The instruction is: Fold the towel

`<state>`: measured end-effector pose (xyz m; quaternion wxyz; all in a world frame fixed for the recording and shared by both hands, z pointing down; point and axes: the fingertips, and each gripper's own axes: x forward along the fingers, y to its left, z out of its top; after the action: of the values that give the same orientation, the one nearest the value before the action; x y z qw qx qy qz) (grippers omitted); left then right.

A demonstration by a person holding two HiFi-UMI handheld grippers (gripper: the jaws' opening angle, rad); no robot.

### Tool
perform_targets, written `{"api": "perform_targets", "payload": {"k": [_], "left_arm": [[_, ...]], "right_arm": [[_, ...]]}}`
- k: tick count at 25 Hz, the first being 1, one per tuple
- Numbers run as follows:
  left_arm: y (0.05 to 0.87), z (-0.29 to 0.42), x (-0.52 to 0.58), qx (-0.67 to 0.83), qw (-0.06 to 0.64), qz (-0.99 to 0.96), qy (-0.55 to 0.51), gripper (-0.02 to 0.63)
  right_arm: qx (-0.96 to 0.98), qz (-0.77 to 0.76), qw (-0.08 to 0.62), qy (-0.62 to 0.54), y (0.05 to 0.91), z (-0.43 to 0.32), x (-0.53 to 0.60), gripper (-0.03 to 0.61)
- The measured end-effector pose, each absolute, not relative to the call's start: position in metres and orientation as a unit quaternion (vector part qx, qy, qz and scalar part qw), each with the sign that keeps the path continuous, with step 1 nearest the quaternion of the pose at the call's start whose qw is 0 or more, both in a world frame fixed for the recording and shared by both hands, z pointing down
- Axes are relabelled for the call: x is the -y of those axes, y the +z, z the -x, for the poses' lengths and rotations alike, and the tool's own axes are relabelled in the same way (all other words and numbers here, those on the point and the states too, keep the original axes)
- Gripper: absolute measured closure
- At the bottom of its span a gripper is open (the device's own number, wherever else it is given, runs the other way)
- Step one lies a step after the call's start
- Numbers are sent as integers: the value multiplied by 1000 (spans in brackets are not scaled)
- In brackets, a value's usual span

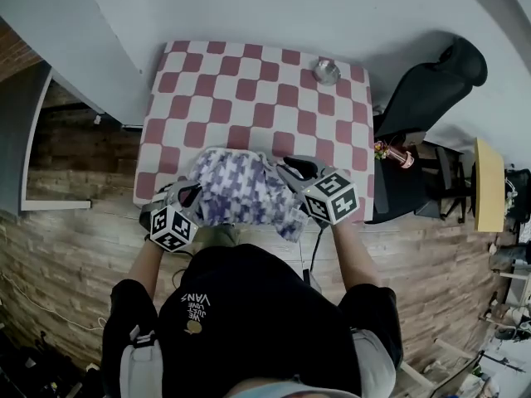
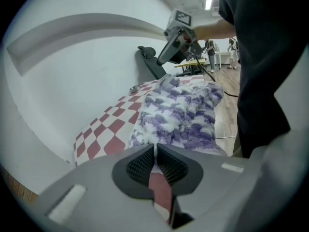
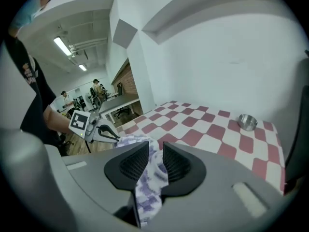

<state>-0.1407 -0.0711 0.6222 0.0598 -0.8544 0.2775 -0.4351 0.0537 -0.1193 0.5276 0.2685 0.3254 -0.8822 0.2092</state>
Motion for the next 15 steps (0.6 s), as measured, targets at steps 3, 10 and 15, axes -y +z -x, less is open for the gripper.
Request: {"api": "perform_targets", "payload": {"k": [3, 10, 15], "left_arm": [[622, 140, 71, -280, 56, 855, -432, 592], [601, 143, 72, -274, 9, 877, -394, 589], [572, 153, 104, -280, -29, 899, -335, 505]], "right_arm": [[876, -293, 281, 262, 542, -41, 147, 485], [810, -248, 279, 452, 599, -28, 176, 484], [773, -227, 254, 536, 620, -26, 169, 469]]}}
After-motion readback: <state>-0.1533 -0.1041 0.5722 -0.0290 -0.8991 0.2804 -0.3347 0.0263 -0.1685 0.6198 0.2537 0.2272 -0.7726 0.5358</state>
